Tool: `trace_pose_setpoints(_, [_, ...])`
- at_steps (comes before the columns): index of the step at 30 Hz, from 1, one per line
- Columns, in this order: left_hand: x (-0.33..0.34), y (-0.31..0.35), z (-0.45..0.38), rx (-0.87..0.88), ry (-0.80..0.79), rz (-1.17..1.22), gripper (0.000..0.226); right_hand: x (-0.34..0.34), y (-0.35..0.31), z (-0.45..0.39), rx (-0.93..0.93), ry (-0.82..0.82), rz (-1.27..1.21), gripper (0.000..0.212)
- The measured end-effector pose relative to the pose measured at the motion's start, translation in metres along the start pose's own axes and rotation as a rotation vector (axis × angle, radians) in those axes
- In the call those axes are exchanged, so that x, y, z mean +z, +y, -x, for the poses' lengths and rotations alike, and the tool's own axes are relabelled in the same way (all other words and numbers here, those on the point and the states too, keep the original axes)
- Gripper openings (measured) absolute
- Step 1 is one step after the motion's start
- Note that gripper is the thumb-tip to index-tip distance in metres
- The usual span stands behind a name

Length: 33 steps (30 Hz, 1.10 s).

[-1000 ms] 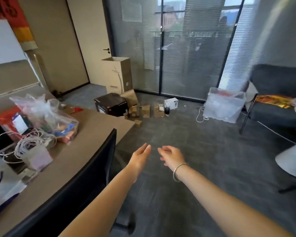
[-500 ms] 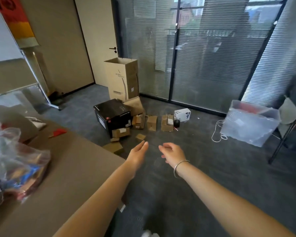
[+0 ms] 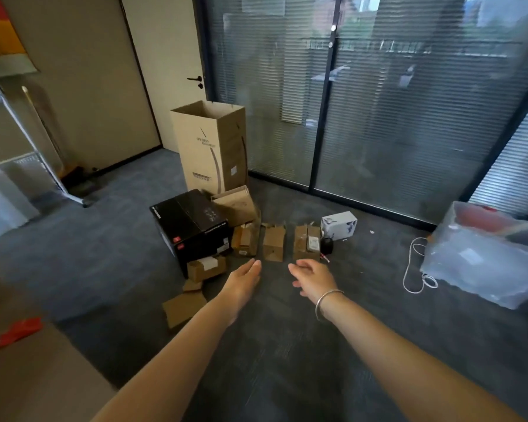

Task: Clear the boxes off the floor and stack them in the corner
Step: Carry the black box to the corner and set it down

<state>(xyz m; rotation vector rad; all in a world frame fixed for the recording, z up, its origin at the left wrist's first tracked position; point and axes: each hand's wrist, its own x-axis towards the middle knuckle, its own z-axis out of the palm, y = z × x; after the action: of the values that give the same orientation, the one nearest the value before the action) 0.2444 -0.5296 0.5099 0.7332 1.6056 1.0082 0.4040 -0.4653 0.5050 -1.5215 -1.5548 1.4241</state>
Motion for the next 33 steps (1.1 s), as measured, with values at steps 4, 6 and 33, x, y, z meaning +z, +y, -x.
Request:
trace_pose_setpoints(4, [-0.004, 0.025, -0.109, -0.027, 0.066, 0.042, 0.056, 0.004, -0.017, -0.118, 0.002, -0.042, 0.058, 0.04])
trace_pose_setpoints(6, [-0.009, 0.042, -0.155, -0.049, 0.136, 0.072, 0.056, 0.007, -0.033, -0.172, -0.009, -0.073, 0.096, 0.041])
trace_pose_setpoints(33, [-0.309, 0.195, -0.635, -0.183, 0.452, 0.266, 0.058, 0.295, -0.241, -0.691, -0.05, -0.476, 0.322, 0.048])
